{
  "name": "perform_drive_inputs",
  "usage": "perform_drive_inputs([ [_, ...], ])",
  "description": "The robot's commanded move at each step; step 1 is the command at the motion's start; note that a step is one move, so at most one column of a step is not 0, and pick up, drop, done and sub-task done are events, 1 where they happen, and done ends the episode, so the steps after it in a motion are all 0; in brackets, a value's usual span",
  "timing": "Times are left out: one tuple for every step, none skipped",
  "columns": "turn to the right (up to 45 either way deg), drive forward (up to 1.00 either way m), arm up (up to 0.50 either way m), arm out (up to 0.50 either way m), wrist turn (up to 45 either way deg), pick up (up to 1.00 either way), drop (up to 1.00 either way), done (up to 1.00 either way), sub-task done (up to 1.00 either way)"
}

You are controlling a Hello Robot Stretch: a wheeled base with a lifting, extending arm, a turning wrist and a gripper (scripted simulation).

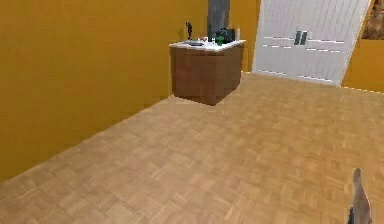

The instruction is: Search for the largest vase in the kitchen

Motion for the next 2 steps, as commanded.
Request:
perform_drive_inputs([
  [-6.0,0.00,0.00,0.00,0.0,0.00,0.00,0.00,0.00],
  [-3.0,0.00,0.00,0.00,0.0,0.00,0.00,0.00,0.00],
])
